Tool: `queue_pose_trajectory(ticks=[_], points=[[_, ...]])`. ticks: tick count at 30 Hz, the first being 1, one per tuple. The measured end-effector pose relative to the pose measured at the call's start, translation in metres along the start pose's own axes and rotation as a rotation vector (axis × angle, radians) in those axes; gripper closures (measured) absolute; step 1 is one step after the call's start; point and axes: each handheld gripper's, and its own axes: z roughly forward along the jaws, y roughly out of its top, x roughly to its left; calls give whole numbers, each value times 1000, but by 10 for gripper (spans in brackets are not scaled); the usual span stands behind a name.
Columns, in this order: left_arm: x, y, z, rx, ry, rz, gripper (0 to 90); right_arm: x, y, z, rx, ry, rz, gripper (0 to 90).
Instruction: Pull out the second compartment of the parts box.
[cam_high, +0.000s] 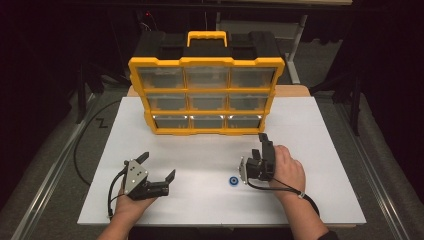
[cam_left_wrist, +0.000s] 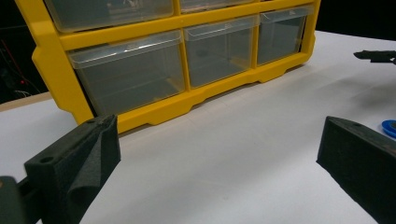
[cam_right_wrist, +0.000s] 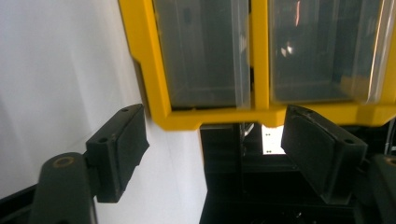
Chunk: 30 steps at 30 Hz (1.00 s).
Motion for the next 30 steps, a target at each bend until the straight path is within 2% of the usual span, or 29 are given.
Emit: queue_pose_trajectory(ticks=[2, 3, 5, 13, 19, 26, 29, 30], points=[[0, 0, 0, -2, 0, 3, 1, -1, 7, 1, -4, -8, -6, 266], [0, 0, 0, -2, -1, 5, 1, -1, 9, 2, -7, -12, 12, 272], [0, 1, -1, -4, -2, 5, 1, -4, 15, 3, -21, -31, -19, 286], [-2, 1, 0, 1, -15, 13, 1, -10, 36, 12, -38, -49, -24, 323], [-3, 1, 0, 7, -19, 18, 1, -17, 44, 14, -49, -62, -13, 334], [-3, 1, 0, 8, -21, 20, 1, -33, 52, 14, -52, -89, -28, 348], [-3, 1, 0, 8, -21, 21, 1, -38, 54, 14, -42, -85, -7, 356], [-3, 1, -1, 8, -20, 21, 1, -41, 56, 14, -51, -95, -27, 365]])
